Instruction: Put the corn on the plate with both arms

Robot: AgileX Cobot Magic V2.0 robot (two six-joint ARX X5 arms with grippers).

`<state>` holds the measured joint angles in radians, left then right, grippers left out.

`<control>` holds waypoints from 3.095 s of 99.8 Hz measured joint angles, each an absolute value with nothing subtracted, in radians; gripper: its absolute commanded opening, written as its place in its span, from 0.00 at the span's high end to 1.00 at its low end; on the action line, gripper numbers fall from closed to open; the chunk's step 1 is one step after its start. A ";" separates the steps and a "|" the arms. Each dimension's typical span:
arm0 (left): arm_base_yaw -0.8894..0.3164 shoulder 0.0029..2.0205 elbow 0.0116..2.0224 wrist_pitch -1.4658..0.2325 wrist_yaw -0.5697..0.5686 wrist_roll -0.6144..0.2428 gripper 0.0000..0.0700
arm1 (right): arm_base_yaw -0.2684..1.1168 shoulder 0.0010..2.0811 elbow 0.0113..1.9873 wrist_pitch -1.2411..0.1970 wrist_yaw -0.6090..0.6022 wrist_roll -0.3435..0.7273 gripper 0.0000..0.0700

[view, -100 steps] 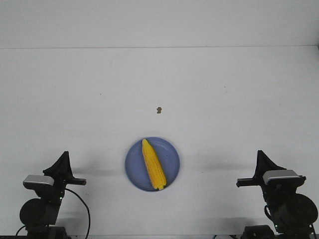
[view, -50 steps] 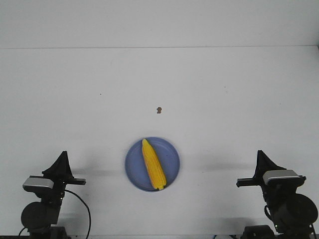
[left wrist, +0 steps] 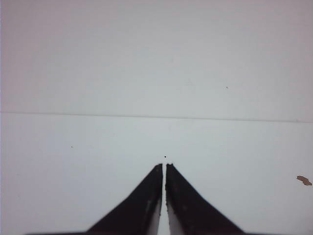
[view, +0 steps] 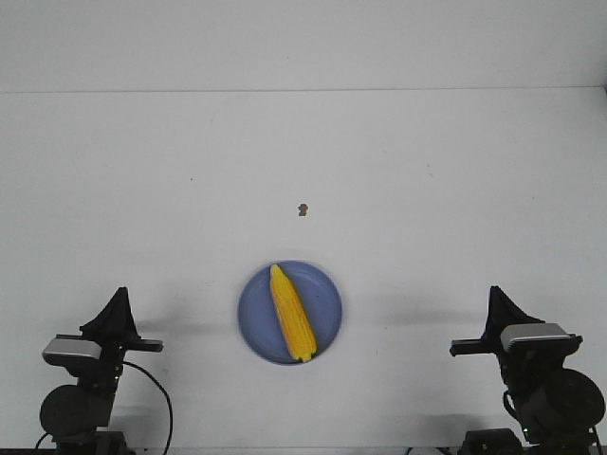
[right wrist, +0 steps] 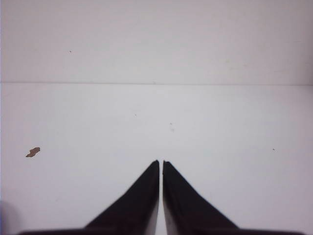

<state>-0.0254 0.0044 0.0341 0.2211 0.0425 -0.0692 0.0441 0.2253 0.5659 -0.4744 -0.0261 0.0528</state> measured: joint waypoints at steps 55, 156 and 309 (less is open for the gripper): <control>-0.025 0.004 0.034 0.221 0.043 -0.069 0.98 | 0.044 0.225 0.566 -0.474 -0.026 0.053 0.98; -0.025 0.004 0.034 0.221 0.043 -0.069 0.98 | 0.038 0.002 0.213 -0.114 -0.026 0.053 0.98; -0.025 0.004 0.034 0.221 0.043 -0.069 0.98 | 0.038 0.001 0.015 0.180 -0.026 0.102 0.98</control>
<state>-0.0254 0.0044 0.0341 0.2207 0.0425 -0.0692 0.0383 0.0013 0.0147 0.1802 -0.0261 0.1020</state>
